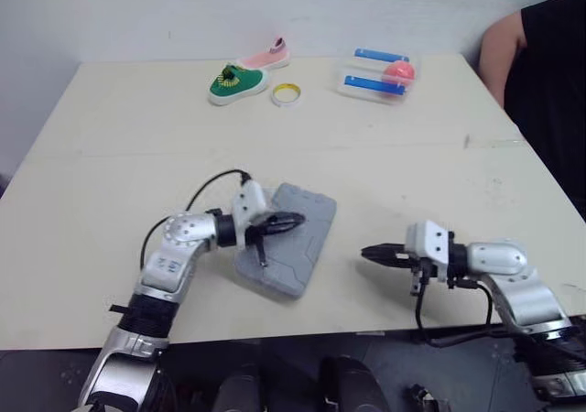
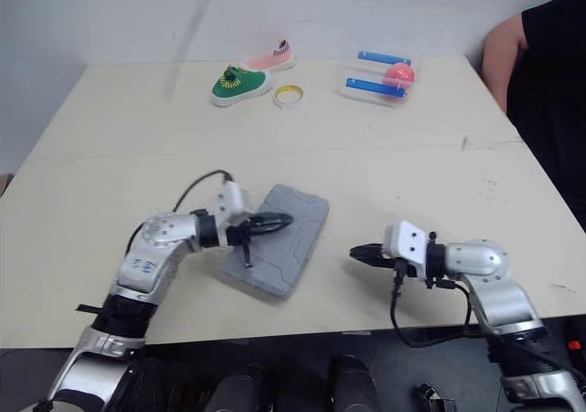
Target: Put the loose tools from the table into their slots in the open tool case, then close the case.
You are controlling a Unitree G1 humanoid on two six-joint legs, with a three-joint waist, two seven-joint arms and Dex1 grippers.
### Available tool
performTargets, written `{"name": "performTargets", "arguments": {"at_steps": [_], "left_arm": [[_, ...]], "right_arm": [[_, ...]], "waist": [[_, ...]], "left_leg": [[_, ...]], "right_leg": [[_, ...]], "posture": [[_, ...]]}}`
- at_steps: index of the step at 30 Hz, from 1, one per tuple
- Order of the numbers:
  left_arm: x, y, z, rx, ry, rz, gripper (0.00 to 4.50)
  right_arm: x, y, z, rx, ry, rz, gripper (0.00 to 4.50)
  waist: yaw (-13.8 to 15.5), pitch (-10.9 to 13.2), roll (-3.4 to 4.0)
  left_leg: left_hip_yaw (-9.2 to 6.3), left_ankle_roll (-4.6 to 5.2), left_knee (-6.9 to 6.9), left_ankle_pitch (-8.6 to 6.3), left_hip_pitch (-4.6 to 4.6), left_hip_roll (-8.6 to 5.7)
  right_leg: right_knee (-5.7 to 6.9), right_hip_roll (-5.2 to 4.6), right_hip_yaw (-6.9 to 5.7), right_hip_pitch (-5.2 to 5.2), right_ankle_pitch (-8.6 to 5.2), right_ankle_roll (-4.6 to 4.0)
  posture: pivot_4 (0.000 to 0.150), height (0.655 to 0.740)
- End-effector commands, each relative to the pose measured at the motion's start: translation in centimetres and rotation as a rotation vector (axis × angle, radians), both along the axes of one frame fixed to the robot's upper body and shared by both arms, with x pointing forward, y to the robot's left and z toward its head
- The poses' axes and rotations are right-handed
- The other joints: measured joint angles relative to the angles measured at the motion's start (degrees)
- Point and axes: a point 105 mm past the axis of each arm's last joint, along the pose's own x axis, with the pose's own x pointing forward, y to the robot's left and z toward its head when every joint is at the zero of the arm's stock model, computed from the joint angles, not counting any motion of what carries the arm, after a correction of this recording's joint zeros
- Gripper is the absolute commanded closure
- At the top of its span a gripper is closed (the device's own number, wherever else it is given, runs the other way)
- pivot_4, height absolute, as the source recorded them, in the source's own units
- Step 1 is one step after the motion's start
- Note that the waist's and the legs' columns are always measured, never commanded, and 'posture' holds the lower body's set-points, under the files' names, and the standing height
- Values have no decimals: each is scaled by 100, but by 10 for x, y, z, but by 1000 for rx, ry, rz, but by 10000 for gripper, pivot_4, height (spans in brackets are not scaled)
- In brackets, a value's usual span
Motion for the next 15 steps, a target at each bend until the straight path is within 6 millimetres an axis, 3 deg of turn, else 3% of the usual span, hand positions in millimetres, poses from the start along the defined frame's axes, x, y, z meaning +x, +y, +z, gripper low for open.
{"name": "performTargets", "arguments": {"at_steps": [1,3,5,9,13,14,15], "left_arm": [[-3,31,44,-72,-154,60,45000],[-6,56,55,-89,-162,120,45000],[-13,78,50,-59,-104,158,39876],[-27,155,20,130,-21,439,22453],[-40,197,6,216,-4,617,3844],[-45,205,3,232,-4,648,450],[-48,210,1,242,-5,667,450]], "right_arm": [[-3,-26,19,5,-72,-24,44567],[-6,-41,28,15,-79,-52,44567],[-4,-54,38,42,-94,-107,38241],[4,-89,62,-15,-192,-211,19550],[7,-100,70,-33,-221,-243,12],[7,-100,70,-35,-224,-242,0],[7,-100,71,-37,-227,-241,0]], "waist": [[23,4,2],[29,38,8],[2,49,22],[-45,69,46],[-1,97,38],[13,97,39],[29,97,39]], "left_leg": [[0,1,0,0,-2,0],[1,2,0,-2,-4,-1],[3,4,-1,-3,-8,-2],[5,9,-5,-6,-10,-1],[7,12,-6,-12,-14,0],[1,13,-6,-16,-18,0],[0,13,-6,-18,-22,-1]], "right_leg": [[-3,0,-1,0,0,0],[-8,1,-3,0,0,0],[-14,1,-3,-1,0,1],[-18,3,-3,0,0,1],[-38,2,-4,-4,0,2],[-38,-2,-10,-4,0,2],[-39,-6,-9,-10,1,3]], "posture": [[1500,7400],[1500,7400],[1500,7400],[1500,7400],[1500,7400],[1500,7400],[1500,7400]]}}
